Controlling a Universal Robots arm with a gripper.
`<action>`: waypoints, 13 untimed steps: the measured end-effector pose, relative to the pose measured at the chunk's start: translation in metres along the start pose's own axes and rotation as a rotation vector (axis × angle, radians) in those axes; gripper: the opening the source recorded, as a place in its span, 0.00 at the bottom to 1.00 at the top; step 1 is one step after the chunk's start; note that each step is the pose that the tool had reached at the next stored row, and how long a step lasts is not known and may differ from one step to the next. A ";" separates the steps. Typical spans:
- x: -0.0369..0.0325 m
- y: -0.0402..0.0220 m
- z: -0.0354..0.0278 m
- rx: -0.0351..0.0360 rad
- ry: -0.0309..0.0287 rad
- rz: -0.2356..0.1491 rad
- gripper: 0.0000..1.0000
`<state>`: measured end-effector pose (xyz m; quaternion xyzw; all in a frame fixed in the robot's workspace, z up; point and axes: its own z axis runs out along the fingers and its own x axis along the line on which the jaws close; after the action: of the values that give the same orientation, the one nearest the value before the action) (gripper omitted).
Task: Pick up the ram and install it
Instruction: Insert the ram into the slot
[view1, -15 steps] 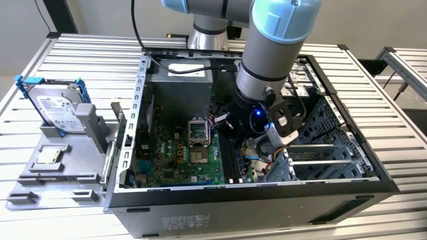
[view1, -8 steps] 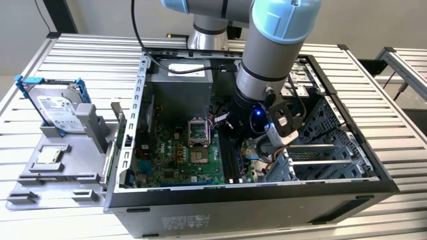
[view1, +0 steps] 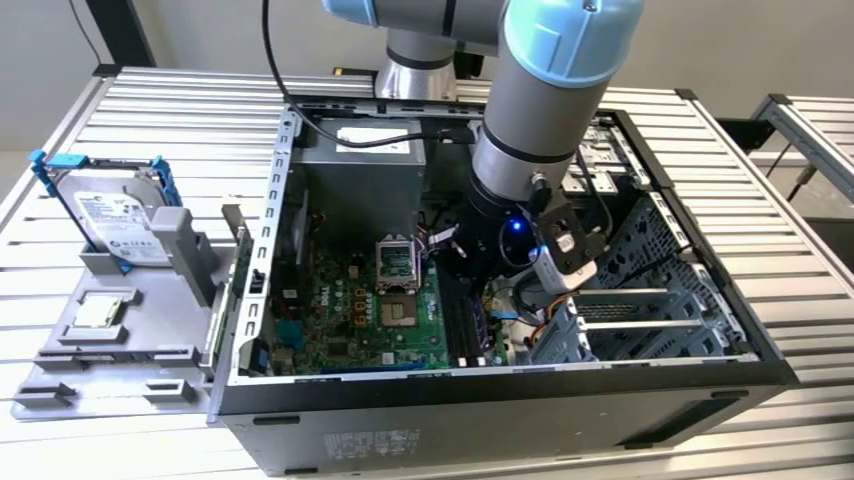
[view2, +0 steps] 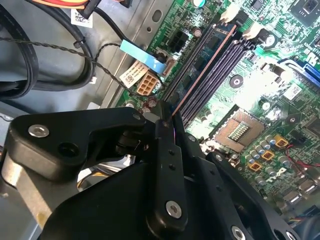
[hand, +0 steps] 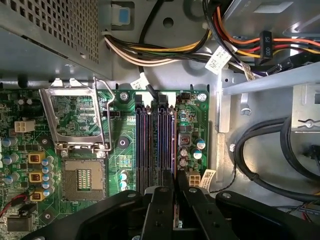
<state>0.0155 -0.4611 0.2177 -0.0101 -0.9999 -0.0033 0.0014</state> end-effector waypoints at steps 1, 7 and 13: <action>0.0000 0.0000 -0.0006 0.0002 0.0001 0.000 0.00; 0.0000 -0.0001 -0.0005 0.0006 0.0003 0.000 0.00; 0.0000 -0.0001 0.0017 0.0006 0.0003 0.001 0.00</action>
<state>0.0155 -0.4612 0.2160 -0.0104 -0.9999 -0.0030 0.0015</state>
